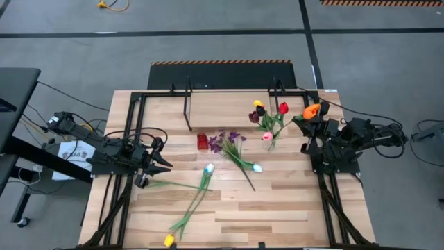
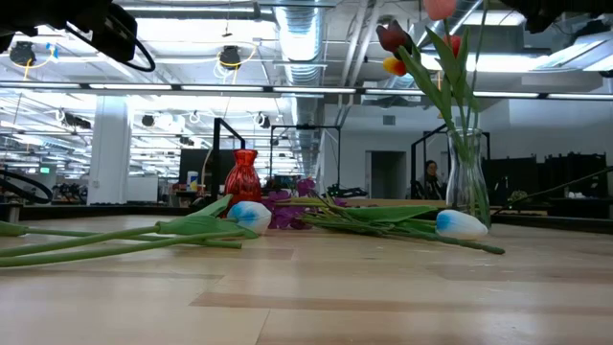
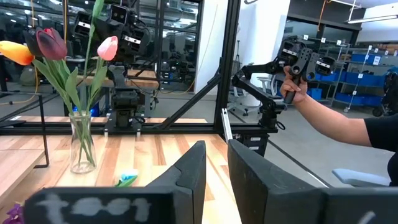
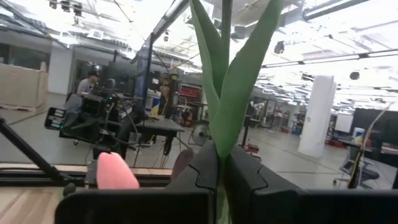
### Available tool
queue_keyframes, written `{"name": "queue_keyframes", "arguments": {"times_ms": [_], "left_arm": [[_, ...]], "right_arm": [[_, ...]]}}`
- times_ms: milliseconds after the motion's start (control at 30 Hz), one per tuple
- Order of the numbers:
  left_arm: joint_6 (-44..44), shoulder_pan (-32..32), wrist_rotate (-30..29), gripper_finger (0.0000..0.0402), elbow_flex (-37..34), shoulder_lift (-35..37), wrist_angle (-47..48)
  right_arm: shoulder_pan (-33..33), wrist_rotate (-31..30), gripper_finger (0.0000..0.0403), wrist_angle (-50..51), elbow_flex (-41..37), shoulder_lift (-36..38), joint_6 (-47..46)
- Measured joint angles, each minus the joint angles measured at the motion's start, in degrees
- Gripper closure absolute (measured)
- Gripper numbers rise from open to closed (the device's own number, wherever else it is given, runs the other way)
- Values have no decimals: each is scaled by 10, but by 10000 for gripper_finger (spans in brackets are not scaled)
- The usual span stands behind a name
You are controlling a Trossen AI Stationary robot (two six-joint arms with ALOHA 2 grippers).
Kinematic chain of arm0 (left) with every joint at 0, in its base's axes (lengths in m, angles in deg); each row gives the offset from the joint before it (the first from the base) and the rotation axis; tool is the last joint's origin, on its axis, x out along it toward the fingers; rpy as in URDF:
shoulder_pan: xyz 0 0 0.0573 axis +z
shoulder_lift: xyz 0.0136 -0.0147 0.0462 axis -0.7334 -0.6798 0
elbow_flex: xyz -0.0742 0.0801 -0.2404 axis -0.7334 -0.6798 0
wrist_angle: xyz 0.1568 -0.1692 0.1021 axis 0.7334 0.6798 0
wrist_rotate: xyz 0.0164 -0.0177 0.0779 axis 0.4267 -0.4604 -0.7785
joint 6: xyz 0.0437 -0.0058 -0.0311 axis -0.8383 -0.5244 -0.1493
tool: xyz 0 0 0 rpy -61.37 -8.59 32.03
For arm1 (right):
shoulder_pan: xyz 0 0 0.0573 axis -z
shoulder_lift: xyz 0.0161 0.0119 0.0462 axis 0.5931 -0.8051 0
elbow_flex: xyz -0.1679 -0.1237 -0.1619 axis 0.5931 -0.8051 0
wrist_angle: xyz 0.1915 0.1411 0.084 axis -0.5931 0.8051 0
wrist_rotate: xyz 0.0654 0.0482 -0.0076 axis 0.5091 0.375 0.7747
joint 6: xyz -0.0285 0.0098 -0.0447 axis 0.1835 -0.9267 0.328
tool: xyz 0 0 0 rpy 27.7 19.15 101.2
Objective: Pick and place flowers into a vace then onto a shelf
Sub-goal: Put the orange flower into the transparent vase
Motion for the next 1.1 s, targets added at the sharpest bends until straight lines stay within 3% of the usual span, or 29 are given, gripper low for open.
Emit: {"name": "queue_keyframes", "arguments": {"times_ms": [467,800,1100], "left_arm": [[2,0,2,345,0,0,0],[2,0,4,345,0,0,1],[6,0,5,345,0,0,1]], "right_arm": [[37,0,394,0,0,-44,-40],[42,-1,341,-24,0,-64,-60],[44,-2,290,13,0,-64,-90]]}}
